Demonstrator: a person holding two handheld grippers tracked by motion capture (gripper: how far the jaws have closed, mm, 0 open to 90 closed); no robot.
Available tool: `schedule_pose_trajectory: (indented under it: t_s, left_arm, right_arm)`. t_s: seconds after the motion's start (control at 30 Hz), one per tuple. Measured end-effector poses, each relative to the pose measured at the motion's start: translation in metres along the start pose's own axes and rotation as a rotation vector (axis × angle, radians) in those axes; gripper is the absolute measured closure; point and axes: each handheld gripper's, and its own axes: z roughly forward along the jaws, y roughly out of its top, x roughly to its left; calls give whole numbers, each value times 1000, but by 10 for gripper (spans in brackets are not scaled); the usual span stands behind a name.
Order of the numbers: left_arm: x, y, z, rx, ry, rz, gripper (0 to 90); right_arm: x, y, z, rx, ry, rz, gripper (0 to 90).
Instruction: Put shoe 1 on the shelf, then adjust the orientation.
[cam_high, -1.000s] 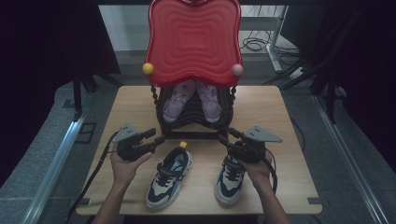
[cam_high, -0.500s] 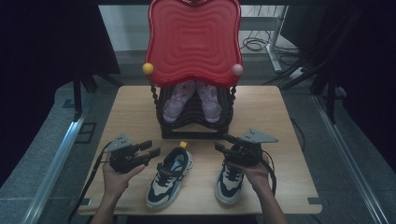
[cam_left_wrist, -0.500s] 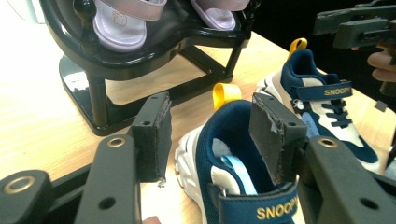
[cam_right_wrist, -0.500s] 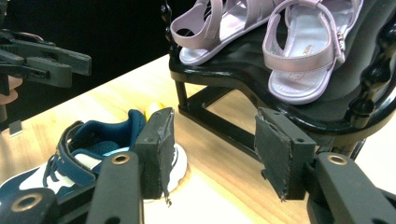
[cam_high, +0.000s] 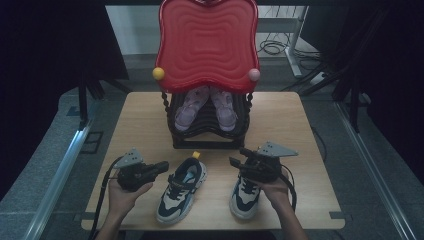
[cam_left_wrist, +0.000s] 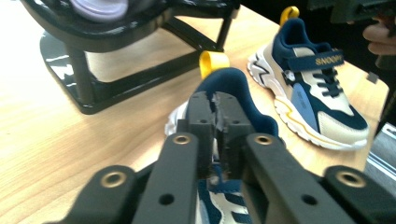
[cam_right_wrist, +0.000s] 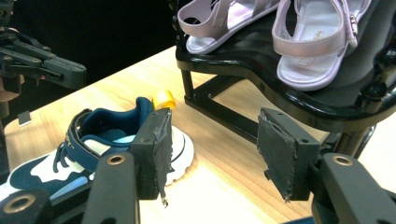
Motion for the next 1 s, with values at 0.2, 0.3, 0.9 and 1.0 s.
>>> schedule_pose_trajectory:
  t_s: [0.2,0.3,0.9,1.0]
  left_arm:
    - [-5,1,3,13,-36,11,875]
    - [-9,1,7,30,-52,23,853]
    - [-44,-4,33,126,-154,92,900]
    - [-49,-6,39,146,-164,101,900]
  right_arm:
    - [-4,-4,-5,-10,-8,9,452]
    - [-5,-2,-7,-15,-8,6,454]
    - [-7,-6,-9,-2,-46,10,454]
    - [-7,-6,-10,-1,-53,3,454]
